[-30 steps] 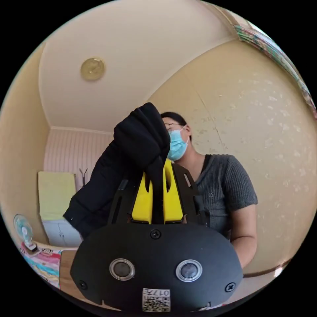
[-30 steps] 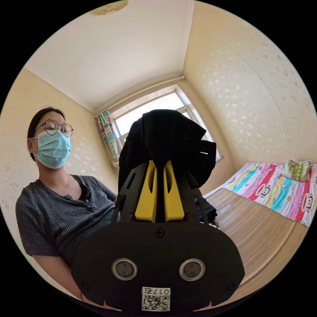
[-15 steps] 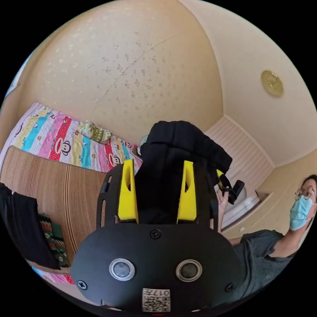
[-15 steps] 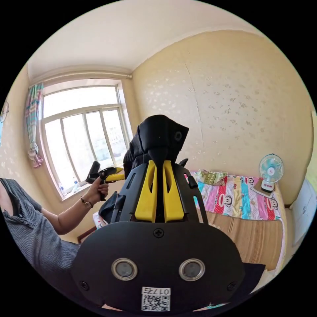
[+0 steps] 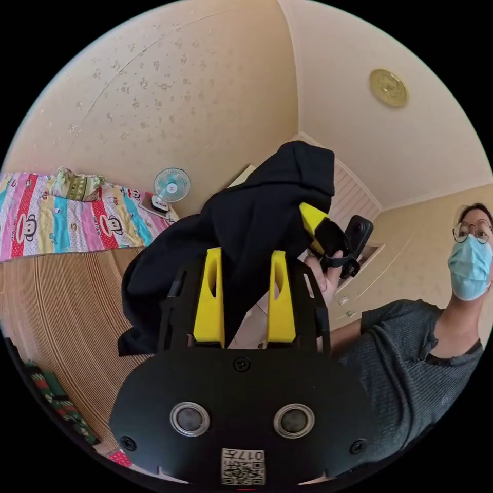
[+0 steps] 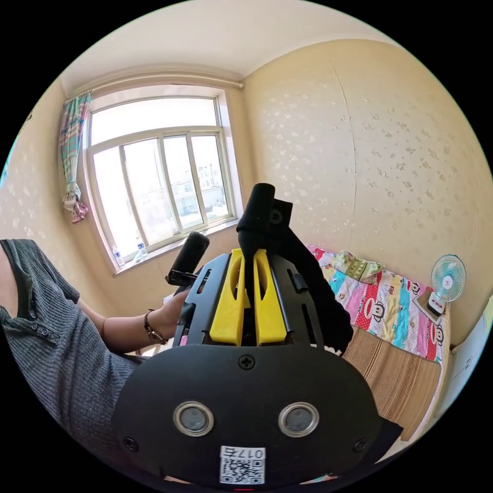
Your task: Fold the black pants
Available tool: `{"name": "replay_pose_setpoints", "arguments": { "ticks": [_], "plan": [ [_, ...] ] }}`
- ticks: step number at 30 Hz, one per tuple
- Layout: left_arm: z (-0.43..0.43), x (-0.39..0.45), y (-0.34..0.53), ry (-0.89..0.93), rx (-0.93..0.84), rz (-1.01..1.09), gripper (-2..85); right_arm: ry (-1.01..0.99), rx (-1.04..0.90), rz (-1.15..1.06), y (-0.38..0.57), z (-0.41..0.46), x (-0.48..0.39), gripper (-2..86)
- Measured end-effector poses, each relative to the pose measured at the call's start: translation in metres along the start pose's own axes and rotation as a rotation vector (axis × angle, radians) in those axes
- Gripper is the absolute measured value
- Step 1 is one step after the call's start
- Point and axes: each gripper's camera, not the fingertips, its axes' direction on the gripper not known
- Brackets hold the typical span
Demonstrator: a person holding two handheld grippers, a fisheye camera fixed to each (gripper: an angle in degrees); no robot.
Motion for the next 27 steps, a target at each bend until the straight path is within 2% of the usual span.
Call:
{"name": "replay_pose_setpoints", "arguments": {
  "ticks": [2,7,9,13,19,24,27],
  "plan": [
    [-0.019,0.006,0.008,0.112,0.053,0.130,6.3,-0.042,0.009,-0.014,0.001,-0.010,0.000,2.6],
    [-0.087,0.007,0.012,0.747,0.355,0.425,3.9,-0.383,0.103,-0.052,0.004,-0.041,0.015,2.4],
    [-0.106,0.018,0.005,0.841,0.401,0.521,3.8,-0.484,0.162,-0.069,0.011,-0.053,0.027,1.9],
    [-0.153,0.057,-0.014,1.154,0.466,0.811,3.8,-0.404,0.150,-0.019,0.034,-0.059,0.047,1.4],
    [-0.208,0.105,-0.035,1.191,0.554,0.889,3.9,-0.212,-0.109,0.100,0.107,-0.024,0.070,3.0],
    [-0.218,0.139,-0.048,1.207,0.535,0.905,3.8,-0.368,-0.342,0.101,0.179,0.037,0.052,10.5],
    [-0.219,0.159,-0.053,1.163,0.492,0.912,3.7,-0.342,-0.327,0.035,0.186,0.044,0.019,14.6]
  ]
}}
